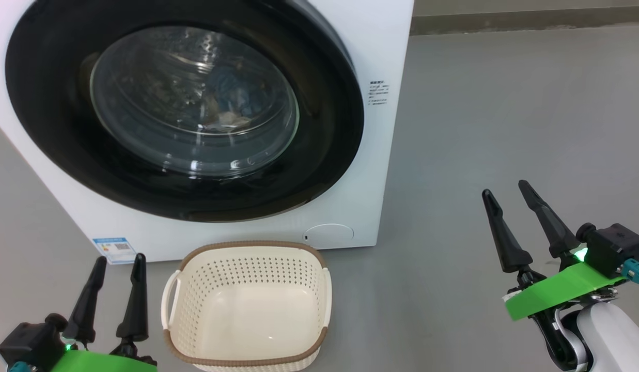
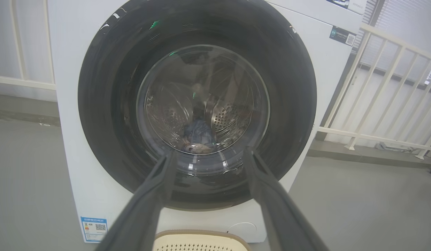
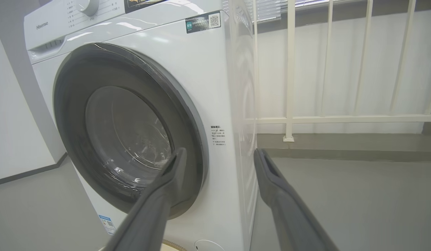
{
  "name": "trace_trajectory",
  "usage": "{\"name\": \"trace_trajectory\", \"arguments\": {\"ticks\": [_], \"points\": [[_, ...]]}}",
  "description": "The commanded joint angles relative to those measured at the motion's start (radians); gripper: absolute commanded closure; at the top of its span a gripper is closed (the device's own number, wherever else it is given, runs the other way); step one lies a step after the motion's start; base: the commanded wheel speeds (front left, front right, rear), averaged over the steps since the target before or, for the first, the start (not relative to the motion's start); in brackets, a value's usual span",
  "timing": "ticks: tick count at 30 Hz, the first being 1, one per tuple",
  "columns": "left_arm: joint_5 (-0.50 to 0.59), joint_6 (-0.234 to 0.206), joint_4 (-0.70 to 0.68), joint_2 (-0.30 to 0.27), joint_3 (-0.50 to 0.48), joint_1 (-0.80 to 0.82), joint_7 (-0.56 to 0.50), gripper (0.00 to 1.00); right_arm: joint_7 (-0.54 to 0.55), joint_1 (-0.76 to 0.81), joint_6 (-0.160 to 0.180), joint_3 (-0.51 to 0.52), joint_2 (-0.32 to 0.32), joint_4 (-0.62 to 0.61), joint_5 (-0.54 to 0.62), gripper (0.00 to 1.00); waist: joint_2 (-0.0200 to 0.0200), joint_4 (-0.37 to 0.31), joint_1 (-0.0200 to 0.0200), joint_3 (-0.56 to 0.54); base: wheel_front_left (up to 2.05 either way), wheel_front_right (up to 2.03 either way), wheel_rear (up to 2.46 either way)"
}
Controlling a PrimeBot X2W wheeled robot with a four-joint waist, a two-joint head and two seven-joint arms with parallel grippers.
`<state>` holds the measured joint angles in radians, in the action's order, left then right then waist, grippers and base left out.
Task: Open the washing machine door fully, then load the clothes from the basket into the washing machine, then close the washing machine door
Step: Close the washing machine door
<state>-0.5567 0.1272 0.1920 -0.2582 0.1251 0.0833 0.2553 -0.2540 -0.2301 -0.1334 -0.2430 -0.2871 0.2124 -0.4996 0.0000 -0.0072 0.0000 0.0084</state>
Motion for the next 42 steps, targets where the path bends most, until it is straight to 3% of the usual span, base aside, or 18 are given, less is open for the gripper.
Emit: {"name": "trace_trajectory", "arguments": {"ticks": [1,42], "points": [[-0.006,0.003,-0.033,-0.024,-0.035,0.023,0.006,0.0,-0.008,0.002,0.003,-0.004,-0.014,-0.026,0.008,0.0,0.0,-0.007,0.0,-0.005,0.0,0.0,0.0],[0.009,0.003,-0.026,-0.014,-0.049,0.03,0.006,0.0,-0.008,0.032,0.003,0.041,0.017,0.025,0.034,0.0,0.0,-0.022,0.0,0.006,0.0,0.0,0.0]]}}
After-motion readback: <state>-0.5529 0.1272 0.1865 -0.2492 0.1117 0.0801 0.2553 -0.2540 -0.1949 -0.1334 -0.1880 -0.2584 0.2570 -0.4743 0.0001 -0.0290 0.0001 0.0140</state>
